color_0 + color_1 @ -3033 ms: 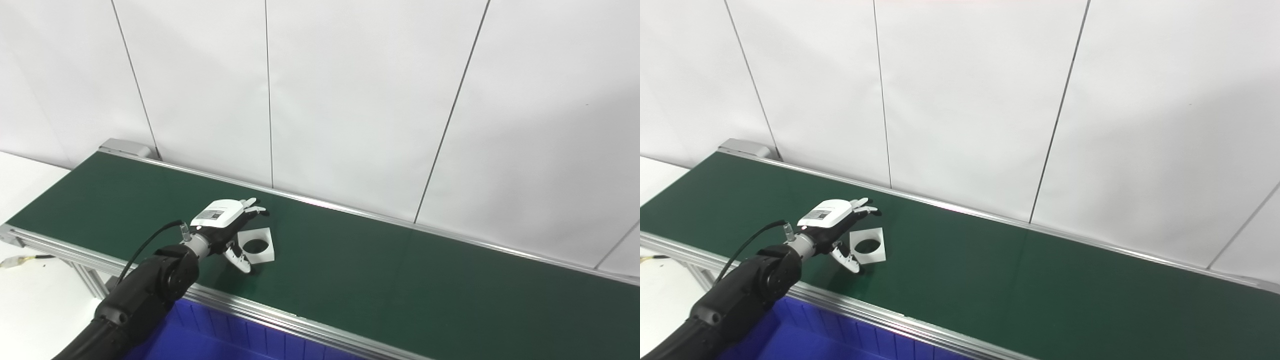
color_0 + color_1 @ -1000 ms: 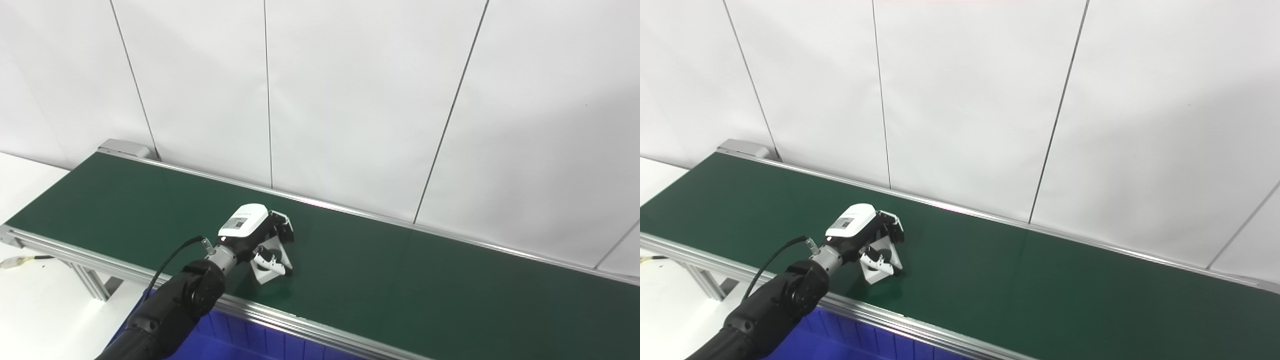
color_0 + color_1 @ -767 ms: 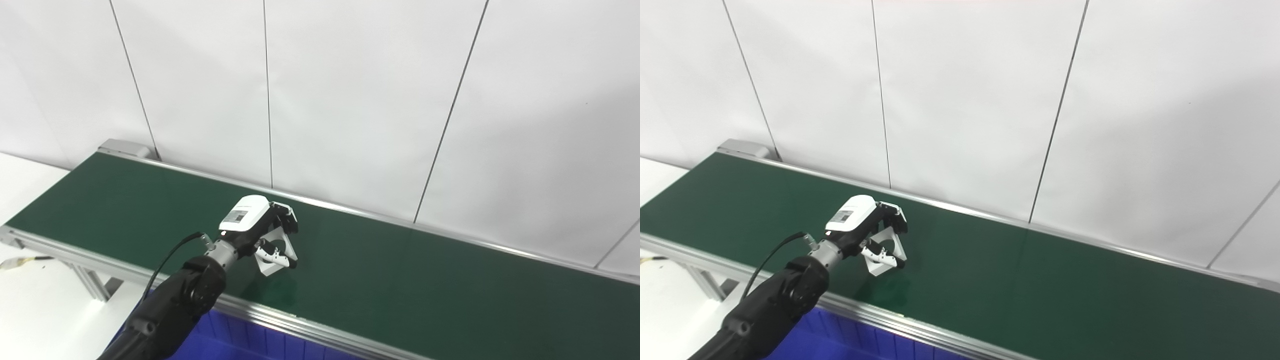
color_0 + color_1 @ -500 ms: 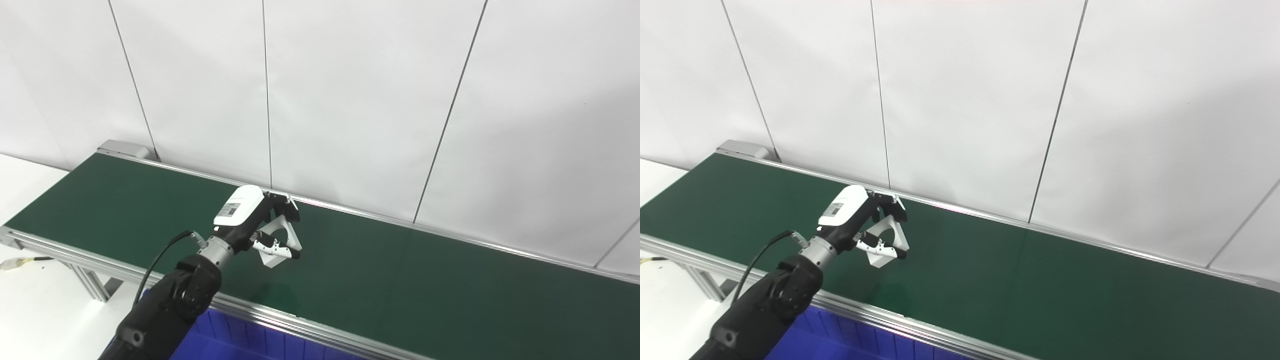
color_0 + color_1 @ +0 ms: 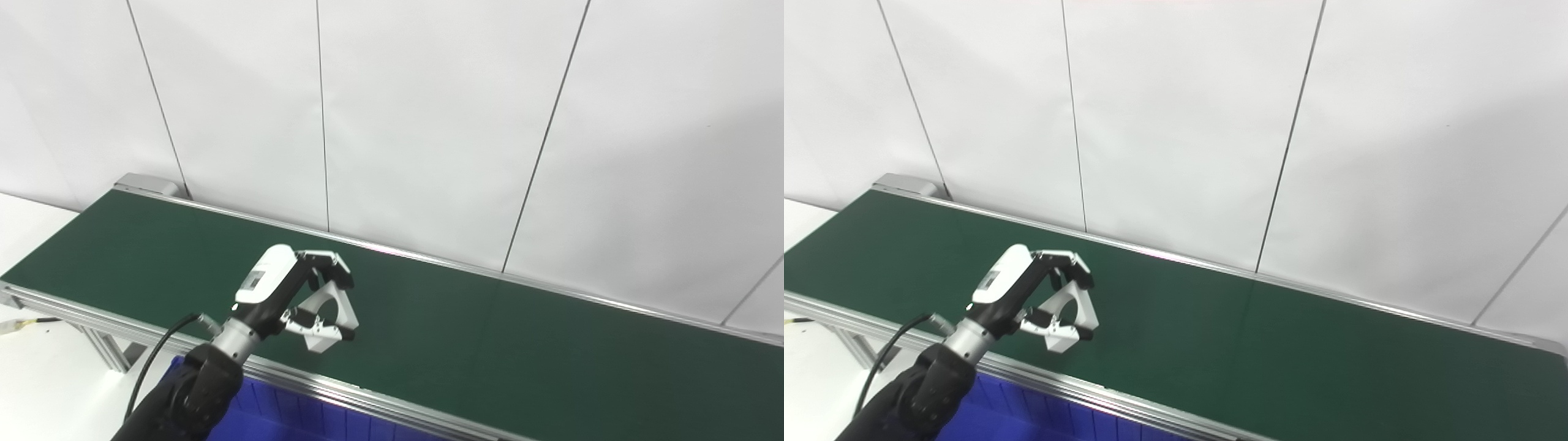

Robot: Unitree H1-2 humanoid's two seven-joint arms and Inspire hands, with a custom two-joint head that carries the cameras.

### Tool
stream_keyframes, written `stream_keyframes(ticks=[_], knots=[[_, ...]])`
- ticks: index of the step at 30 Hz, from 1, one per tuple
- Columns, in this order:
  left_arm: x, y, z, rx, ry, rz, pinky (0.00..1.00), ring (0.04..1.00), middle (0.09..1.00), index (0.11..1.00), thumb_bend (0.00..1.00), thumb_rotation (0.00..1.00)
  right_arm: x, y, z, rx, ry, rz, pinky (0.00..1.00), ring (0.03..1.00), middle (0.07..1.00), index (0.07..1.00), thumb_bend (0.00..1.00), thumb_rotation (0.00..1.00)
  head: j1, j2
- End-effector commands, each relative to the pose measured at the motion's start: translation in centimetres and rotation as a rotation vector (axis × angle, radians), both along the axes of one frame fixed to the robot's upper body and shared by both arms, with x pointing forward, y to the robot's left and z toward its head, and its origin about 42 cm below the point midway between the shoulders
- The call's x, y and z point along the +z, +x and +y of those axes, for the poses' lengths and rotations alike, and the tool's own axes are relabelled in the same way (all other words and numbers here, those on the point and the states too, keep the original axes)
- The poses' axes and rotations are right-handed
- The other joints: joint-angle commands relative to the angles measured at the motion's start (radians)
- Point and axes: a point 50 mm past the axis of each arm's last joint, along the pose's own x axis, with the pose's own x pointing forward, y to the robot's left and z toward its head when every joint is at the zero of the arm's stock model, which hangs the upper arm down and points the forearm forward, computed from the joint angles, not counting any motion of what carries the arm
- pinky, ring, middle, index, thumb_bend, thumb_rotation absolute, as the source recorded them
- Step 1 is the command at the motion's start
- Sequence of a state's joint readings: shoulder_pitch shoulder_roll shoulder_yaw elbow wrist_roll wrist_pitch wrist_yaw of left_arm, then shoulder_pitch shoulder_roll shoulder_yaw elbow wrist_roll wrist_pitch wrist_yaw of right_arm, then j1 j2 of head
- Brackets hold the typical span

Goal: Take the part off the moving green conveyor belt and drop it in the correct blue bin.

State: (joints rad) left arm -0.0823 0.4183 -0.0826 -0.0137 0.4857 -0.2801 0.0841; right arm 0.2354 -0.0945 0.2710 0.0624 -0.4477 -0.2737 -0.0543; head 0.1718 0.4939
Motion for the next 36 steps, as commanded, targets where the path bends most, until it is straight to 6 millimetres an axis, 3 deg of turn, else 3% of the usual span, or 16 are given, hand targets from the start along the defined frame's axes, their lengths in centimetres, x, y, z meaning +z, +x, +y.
stream_keyframes(ticks=[1, 5, 11, 16, 17, 26, 36], knots=[[1.3, -0.6, -0.1, -0.019, -0.012, -0.055, 0.34, 0.399, 0.492, 0.513, 0.49, 0.00, 1.2, 0.3, 0.3, 0.003, 0.030, -0.055, 0.60, 0.715, 0.788, 0.832, 0.61, 0.22, -0.002, 0.007], [0.5, -2.6, -0.2, -0.020, -0.018, -0.019, 0.29, 0.371, 0.484, 0.527, 0.49, 0.00, 1.5, 0.3, 0.2, 0.002, 0.023, -0.058, 0.60, 0.715, 0.788, 0.835, 0.62, 0.25, -0.010, 0.028], [-0.8, -4.5, -0.2, -0.027, -0.022, -0.003, 0.28, 0.366, 0.481, 0.528, 0.49, 0.00, 2.5, 0.0, 0.1, 0.006, 0.020, -0.055, 0.62, 0.728, 0.802, 0.844, 0.62, 0.25, -0.027, 0.092], [-1.7, -5.8, -0.6, -0.026, -0.043, 0.050, 0.34, 0.393, 0.503, 0.515, 0.49, 0.00, 3.2, 0.0, -0.2, 0.004, 0.011, -0.052, 0.63, 0.732, 0.802, 0.845, 0.63, 0.28, -0.042, 0.129], [-1.8, -6.1, -0.7, -0.031, -0.047, 0.054, 0.34, 0.396, 0.506, 0.513, 0.49, 0.00, 3.3, 0.0, -0.2, 0.004, 0.011, -0.050, 0.64, 0.736, 0.804, 0.845, 0.63, 0.28, -0.056, 0.151], [-2.5, -7.2, -1.3, -0.078, -0.064, 0.082, 0.38, 0.418, 0.506, 0.504, 0.50, 0.00, 4.4, 0.6, -0.1, 0.000, 0.017, -0.054, 0.63, 0.724, 0.789, 0.833, 0.67, 0.33, -0.107, 0.243], [-3.7, -7.7, -3.4, -0.137, -0.068, 0.155, 0.41, 0.435, 0.501, 0.490, 0.50, 0.00, 5.3, 0.9, -0.2, -0.008, 0.031, -0.059, 0.62, 0.726, 0.792, 0.830, 0.69, 0.38, -0.107, 0.306]])
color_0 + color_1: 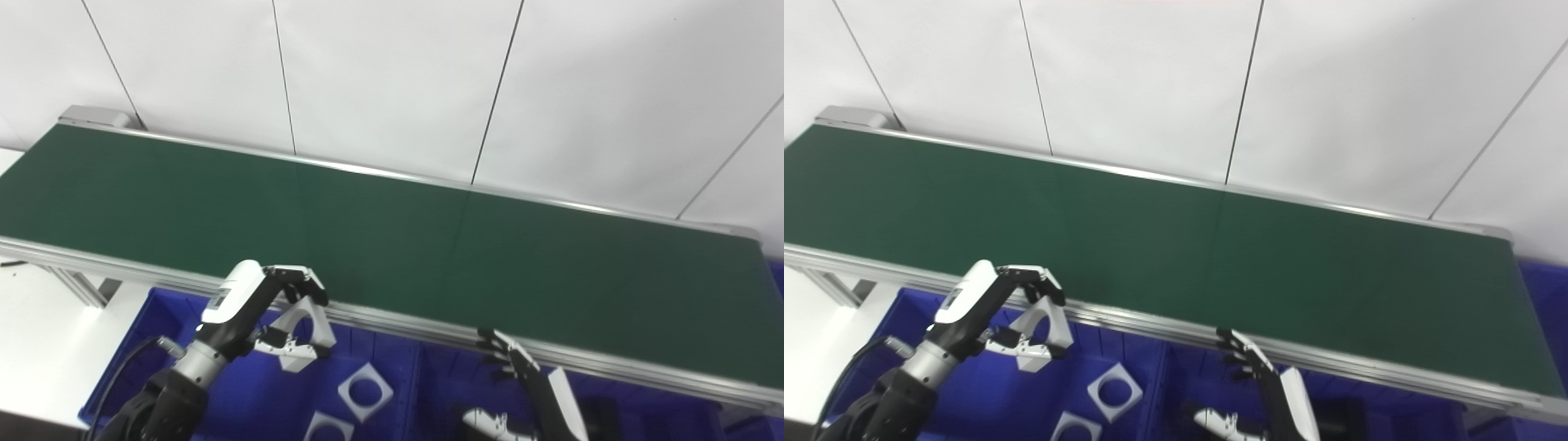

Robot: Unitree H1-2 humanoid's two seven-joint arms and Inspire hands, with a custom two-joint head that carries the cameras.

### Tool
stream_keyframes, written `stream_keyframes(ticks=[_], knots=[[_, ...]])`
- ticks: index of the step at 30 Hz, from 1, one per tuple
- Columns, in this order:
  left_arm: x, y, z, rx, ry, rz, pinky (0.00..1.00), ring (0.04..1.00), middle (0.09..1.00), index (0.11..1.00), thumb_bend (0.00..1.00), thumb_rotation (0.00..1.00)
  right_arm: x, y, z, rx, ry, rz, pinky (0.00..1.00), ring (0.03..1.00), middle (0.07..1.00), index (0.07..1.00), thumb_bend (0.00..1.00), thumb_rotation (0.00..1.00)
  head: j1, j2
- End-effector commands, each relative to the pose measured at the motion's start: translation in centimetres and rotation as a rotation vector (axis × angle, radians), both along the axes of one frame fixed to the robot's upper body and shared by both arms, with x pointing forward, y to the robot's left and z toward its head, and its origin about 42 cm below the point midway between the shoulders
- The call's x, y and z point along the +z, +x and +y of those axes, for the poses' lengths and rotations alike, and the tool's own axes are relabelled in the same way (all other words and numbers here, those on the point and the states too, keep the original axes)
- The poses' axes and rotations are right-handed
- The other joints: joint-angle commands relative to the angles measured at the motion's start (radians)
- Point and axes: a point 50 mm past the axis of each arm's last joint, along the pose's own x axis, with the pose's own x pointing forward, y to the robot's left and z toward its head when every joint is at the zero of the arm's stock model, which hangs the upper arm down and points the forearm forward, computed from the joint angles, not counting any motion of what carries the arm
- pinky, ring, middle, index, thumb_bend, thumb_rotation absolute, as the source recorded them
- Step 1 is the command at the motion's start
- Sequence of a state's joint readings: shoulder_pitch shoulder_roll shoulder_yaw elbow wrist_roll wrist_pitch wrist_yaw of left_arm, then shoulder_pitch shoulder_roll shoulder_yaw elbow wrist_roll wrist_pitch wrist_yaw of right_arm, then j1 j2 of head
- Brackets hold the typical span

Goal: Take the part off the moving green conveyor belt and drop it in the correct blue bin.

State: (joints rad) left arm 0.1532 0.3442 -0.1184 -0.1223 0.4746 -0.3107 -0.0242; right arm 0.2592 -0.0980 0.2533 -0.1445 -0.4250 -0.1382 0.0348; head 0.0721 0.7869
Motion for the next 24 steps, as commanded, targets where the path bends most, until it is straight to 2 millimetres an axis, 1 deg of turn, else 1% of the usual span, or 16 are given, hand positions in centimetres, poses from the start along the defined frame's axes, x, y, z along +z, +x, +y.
stream_keyframes(ticks=[1, 3, 4, 8, 9, 13, 17, 22, 24], knots=[[0.5, 0.1, -0.6, -0.038, -0.019, -0.020, 0.41, 0.440, 0.500, 0.488, 0.50, 0.00, 1.3, 0.6, 0.1, -0.011, 0.022, -0.036, 0.62, 0.722, 0.791, 0.830, 0.69, 0.38, -0.010, 0.019], [0.2, 0.0, -1.0, -0.049, -0.026, 0.003, 0.39, 0.428, 0.500, 0.495, 0.50, 0.00, 1.6, 0.6, 0.2, -0.016, 0.024, -0.035, 0.62, 0.720, 0.788, 0.830, 0.69, 0.37, -0.019, 0.033], [0.2, 0.0, -1.1, -0.054, -0.027, 0.006, 0.37, 0.415, 0.495, 0.504, 0.50, 0.00, 1.7, 0.6, 0.2, -0.017, 0.024, -0.035, 0.62, 0.717, 0.786, 0.830, 0.69, 0.38, -0.019, 0.033], [-0.2, -0.1, -1.9, -0.098, -0.011, 0.013, 0.36, 0.404, 0.477, 0.522, 0.50, 0.00, 1.7, 0.6, 0.2, -0.022, 0.028, -0.052, 0.60, 0.705, 0.776, 0.827, 0.69, 0.38, -0.027, 0.037], [-0.3, -0.1, -2.2, -0.113, 0.006, 0.023, 0.36, 0.404, 0.476, 0.523, 0.50, 0.00, 1.8, 0.6, 0.2, -0.022, 0.029, -0.056, 0.60, 0.705, 0.776, 0.826, 0.69, 0.39, -0.029, 0.050], [-0.7, -0.1, -3.3, -0.168, 0.065, 0.040, 0.39, 0.429, 0.487, 0.511, 0.50, 0.00, 2.0, 0.5, 0.0, -0.020, 0.026, -0.068, 0.60, 0.703, 0.773, 0.832, 0.69, 0.38, -0.030, 0.061], [-1.2, 0.3, -4.1, -0.205, 0.111, 0.068, 0.40, 0.425, 0.487, 0.513, 0.50, 0.00, 2.1, 0.5, -0.1, -0.021, 0.028, -0.071, 0.61, 0.704, 0.775, 0.837, 0.69, 0.39, -0.029, 0.069], [-1.6, 0.9, -4.8, -0.230, 0.203, 0.158, 0.41, 0.420, 0.487, 0.516, 0.49, 0.00, 2.1, 0.4, -0.3, -0.021, 0.025, -0.072, 0.61, 0.698, 0.769, 0.840, 0.70, 0.40, -0.022, 0.079], [-1.7, 1.1, -5.1, -0.243, 0.254, 0.192, 0.43, 0.423, 0.490, 0.518, 0.50, 0.00, 2.2, 0.4, -0.3, -0.020, 0.027, -0.068, 0.61, 0.699, 0.770, 0.842, 0.70, 0.41, -0.020, 0.080]])
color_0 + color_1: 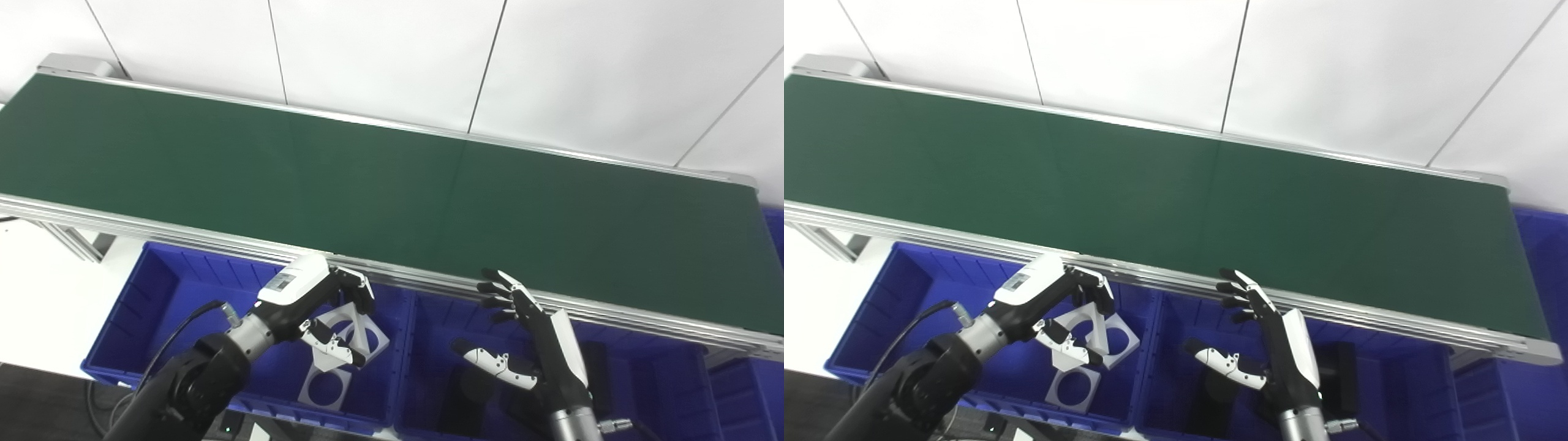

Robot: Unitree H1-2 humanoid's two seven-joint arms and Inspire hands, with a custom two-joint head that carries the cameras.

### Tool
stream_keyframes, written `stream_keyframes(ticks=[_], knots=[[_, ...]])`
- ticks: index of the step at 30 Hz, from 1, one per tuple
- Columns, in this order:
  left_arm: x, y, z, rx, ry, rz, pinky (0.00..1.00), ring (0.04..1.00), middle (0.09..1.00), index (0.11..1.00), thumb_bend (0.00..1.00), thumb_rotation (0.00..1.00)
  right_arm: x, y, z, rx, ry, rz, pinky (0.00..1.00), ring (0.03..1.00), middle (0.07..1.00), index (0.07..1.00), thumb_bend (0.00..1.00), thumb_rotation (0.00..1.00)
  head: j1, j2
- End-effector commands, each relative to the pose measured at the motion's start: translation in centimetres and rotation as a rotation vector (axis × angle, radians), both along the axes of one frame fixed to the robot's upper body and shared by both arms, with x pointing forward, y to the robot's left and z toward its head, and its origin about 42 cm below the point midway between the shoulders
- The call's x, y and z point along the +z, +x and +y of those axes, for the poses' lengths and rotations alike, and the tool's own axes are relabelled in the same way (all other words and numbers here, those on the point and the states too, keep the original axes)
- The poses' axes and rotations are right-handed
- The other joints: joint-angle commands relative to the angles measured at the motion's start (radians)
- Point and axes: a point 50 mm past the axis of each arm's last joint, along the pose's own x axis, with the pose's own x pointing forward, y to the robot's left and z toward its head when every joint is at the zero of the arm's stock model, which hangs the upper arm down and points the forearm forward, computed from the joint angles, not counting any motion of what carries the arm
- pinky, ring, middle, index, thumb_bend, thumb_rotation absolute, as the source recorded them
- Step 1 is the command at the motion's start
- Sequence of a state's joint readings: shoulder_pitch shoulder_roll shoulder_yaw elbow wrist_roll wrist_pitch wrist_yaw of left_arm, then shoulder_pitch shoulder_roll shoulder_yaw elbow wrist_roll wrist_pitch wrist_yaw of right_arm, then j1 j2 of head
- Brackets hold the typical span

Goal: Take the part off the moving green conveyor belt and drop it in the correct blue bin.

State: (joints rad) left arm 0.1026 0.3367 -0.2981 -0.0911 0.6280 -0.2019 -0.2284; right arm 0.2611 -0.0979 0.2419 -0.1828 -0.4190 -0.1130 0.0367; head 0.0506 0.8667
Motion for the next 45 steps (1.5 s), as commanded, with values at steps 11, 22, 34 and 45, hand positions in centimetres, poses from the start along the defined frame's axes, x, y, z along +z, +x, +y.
stream_keyframes(ticks=[11, 22, 34, 45], knots=[[0.9, 0.9, -0.6, -0.031, 0.252, -0.019, 0.57, 0.448, 0.521, 0.499, 0.50, 0.00, 1.6, 0.2, 0.1, -0.005, 0.019, -0.056, 0.60, 0.699, 0.769, 0.834, 0.70, 0.41, -0.002, 0.003], [1.4, -0.1, 0.3, -0.024, 0.223, -0.065, 0.71, 0.725, 0.738, 0.680, 0.69, 0.30, 1.7, 0.1, 0.4, 0.003, 0.017, -0.047, 0.61, 0.706, 0.777, 0.839, 0.70, 0.42, -0.034, 0.006], [1.9, -1.5, 2.1, 0.100, -0.250, 0.060, 0.64, 0.743, 0.793, 0.772, 0.89, 0.43, 2.0, 0.2, 1.4, 0.019, 0.004, -0.010, 0.60, 0.706, 0.774, 0.831, 0.70, 0.41, -0.162, 0.009], [0.8, -2.1, 2.8, 0.148, -0.611, 0.109, 0.72, 0.788, 0.826, 0.838, 0.80, 0.31, 1.9, -0.1, 2.1, 0.020, 0.005, 0.016, 0.62, 0.720, 0.777, 0.829, 0.71, 0.40, -0.300, 0.009]])
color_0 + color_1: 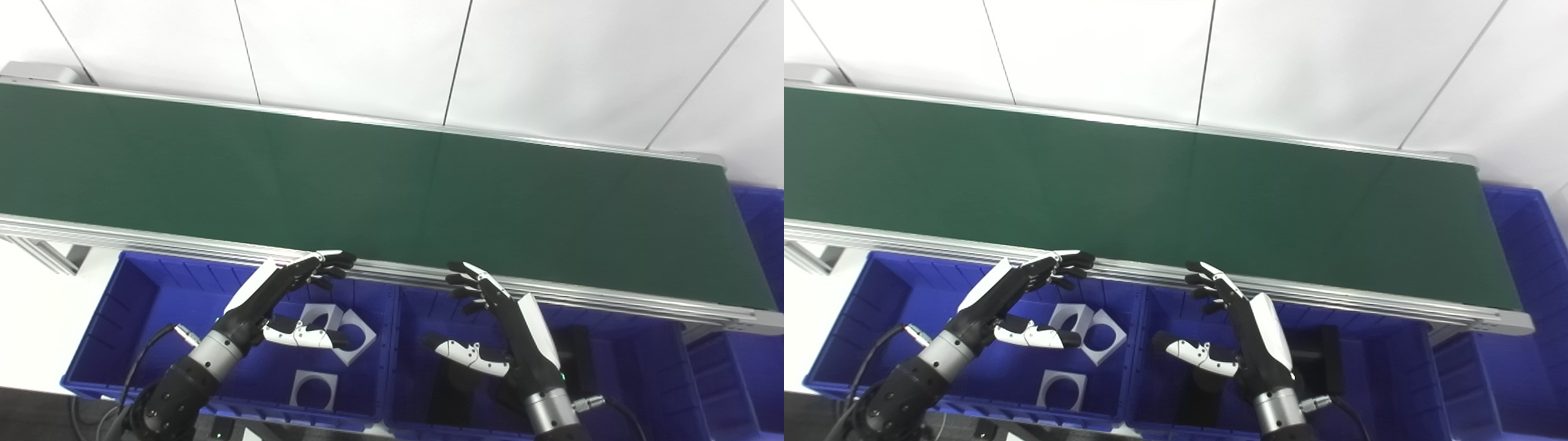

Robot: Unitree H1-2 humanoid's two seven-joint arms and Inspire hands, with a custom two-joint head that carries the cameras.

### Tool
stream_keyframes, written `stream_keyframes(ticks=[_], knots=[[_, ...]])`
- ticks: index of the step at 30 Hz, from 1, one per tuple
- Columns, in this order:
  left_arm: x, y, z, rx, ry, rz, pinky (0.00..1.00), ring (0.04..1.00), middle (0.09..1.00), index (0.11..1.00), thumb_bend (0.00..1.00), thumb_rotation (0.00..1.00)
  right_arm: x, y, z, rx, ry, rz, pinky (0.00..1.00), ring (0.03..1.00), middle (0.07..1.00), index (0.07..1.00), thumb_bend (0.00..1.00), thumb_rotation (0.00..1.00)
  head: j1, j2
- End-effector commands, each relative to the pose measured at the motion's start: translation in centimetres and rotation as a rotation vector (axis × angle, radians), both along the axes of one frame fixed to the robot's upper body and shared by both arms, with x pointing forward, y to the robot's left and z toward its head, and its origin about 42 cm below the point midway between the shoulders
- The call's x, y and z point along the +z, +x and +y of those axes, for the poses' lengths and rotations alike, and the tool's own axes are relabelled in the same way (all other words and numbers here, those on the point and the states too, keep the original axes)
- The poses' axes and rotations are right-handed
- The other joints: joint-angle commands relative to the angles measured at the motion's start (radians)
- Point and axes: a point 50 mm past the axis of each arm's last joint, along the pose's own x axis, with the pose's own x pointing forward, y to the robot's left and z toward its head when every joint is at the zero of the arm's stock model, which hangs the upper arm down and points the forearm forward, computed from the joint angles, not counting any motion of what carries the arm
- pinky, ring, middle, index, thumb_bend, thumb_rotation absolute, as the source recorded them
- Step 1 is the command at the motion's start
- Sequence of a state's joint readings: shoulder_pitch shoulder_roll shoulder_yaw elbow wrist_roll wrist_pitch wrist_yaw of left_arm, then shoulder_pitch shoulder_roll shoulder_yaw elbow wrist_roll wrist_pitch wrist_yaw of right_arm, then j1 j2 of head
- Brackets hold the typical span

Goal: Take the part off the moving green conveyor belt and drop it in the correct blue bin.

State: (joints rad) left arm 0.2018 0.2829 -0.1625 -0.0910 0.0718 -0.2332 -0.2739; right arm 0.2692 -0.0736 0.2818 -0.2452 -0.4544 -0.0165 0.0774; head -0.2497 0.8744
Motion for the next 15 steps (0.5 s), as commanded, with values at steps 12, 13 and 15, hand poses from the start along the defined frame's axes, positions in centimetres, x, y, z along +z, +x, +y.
stream_keyframes(ticks=[12, 13, 15], knots=[[0.8, 0.5, 2.1, 0.031, -0.103, -0.055, 0.71, 0.784, 0.832, 0.844, 0.79, 0.27, 1.0, 0.4, 2.0, -0.001, -0.001, -0.013, 0.65, 0.737, 0.794, 0.846, 0.73, 0.45, -0.142, 0.006], [0.8, 0.5, 2.3, 0.033, -0.103, -0.053, 0.71, 0.784, 0.832, 0.843, 0.80, 0.28, 1.0, 0.5, 2.1, 0.000, -0.005, -0.014, 0.64, 0.738, 0.795, 0.848, 0.73, 0.45, -0.149, 0.005], [0.8, 0.5, 2.6, 0.038, -0.101, -0.051, 0.73, 0.794, 0.838, 0.846, 0.81, 0.30, 1.0, 0.6, 2.4, 0.002, -0.012, -0.016, 0.63, 0.737, 0.798, 0.854, 0.73, 0.48, -0.182, 0.001]])
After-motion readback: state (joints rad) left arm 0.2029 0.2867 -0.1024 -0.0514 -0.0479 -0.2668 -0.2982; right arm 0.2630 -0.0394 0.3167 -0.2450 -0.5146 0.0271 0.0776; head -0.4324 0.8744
